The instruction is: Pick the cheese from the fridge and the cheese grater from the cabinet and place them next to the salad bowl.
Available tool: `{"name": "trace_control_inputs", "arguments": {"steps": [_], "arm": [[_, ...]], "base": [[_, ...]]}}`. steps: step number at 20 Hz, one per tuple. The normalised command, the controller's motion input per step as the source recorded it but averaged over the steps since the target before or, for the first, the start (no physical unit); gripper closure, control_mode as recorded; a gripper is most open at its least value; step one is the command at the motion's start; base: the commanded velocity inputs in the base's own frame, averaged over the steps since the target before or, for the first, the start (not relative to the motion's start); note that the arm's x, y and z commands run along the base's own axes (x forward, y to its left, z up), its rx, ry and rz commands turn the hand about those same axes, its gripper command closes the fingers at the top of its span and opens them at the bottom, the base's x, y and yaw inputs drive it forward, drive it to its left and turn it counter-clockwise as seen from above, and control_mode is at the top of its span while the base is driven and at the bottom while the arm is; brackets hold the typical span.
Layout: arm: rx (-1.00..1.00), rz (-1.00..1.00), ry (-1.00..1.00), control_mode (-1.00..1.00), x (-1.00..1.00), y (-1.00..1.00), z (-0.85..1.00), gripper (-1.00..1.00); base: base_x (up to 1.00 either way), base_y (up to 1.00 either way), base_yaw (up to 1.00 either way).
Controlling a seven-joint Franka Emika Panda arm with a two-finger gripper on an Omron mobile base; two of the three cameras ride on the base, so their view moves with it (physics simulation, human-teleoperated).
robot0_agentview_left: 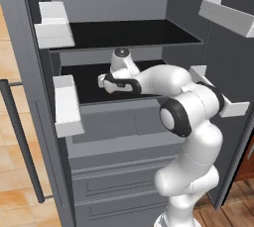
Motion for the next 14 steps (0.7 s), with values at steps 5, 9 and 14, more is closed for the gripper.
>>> {"name": "trace_control_inputs", "arguments": {"steps": [5, 9, 14], "arm": [[0.00, 0.00, 0.00, -1.00, 0.03, 0.00, -0.09, -1.00], [0.00, 0.00, 0.00, -1.00, 0.01, 0.00, -0.10, -1.00], [0.00, 0.00, 0.00, -1.00, 0.05, 0.00, -0.11, -1.00]], "base": [[0.00, 0.00, 0.00], [0.00, 0.00, 0.00], [0.00, 0.00, 0.00]]}}
